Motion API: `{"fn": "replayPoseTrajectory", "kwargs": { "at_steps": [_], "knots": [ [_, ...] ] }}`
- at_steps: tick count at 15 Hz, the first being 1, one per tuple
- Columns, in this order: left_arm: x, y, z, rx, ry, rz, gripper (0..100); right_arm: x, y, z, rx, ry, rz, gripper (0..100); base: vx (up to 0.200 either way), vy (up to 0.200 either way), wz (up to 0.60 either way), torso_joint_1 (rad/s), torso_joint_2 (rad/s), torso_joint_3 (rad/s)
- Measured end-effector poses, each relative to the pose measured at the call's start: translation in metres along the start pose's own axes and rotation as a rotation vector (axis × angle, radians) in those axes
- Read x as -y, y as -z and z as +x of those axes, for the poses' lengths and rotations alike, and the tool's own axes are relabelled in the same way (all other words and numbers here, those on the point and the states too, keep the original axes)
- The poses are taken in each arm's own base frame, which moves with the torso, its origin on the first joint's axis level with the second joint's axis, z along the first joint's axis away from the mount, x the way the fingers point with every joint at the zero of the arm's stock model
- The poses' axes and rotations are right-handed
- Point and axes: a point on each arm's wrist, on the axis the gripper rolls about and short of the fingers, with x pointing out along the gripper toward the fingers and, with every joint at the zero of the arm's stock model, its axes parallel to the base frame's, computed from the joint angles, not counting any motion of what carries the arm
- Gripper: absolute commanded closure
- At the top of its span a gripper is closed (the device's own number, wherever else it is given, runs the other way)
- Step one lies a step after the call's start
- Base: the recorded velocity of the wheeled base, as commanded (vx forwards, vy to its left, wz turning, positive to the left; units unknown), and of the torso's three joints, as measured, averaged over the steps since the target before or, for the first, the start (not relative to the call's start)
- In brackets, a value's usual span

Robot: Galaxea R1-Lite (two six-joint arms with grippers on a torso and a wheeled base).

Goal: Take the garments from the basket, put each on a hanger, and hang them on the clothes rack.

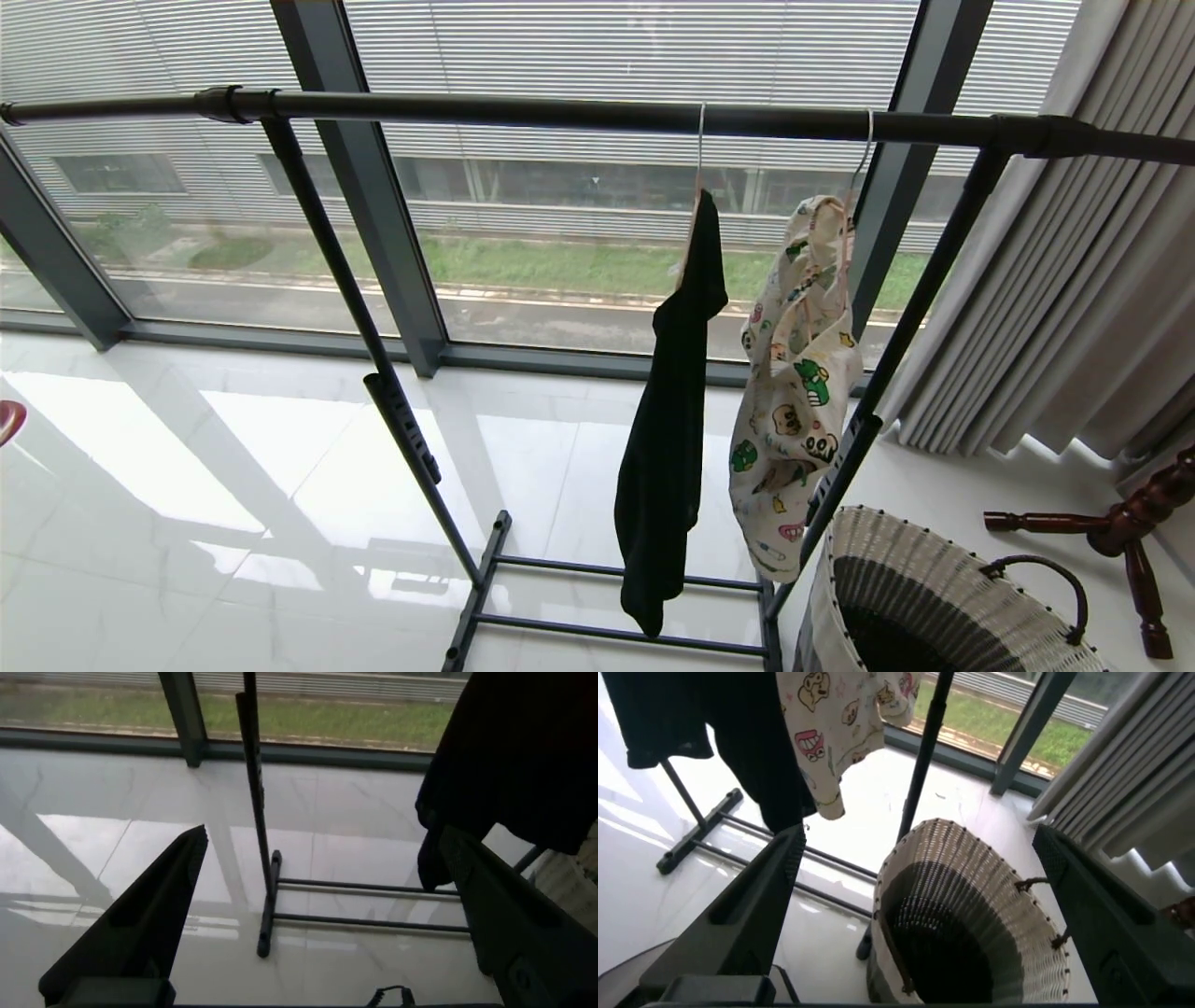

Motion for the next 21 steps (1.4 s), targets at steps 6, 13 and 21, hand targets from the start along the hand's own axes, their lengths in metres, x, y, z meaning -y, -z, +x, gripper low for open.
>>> {"fn": "replayPoseTrajectory", "kwargs": {
  "at_steps": [6, 13, 21],
  "knots": [
    [-0.002, 0.004, -0.003, 0.045, -0.155, -0.03, 0, -0.001, -0.001, 0.005, -0.079, 0.165, 0.034, 0, 0.0, 0.0, 0.0, 0.0, 0.0, 0.0],
    [-0.002, 0.005, -0.003, 0.051, -0.159, -0.044, 0, -0.005, 0.002, -0.005, 0.037, 0.291, 0.022, 0, 0.0, 0.0, 0.0, 0.0, 0.0, 0.0],
    [-0.002, 0.005, -0.003, 0.052, -0.159, -0.047, 0, -0.005, 0.002, -0.006, 0.052, 0.295, 0.029, 0, 0.0, 0.0, 0.0, 0.0, 0.0, 0.0]
  ]
}}
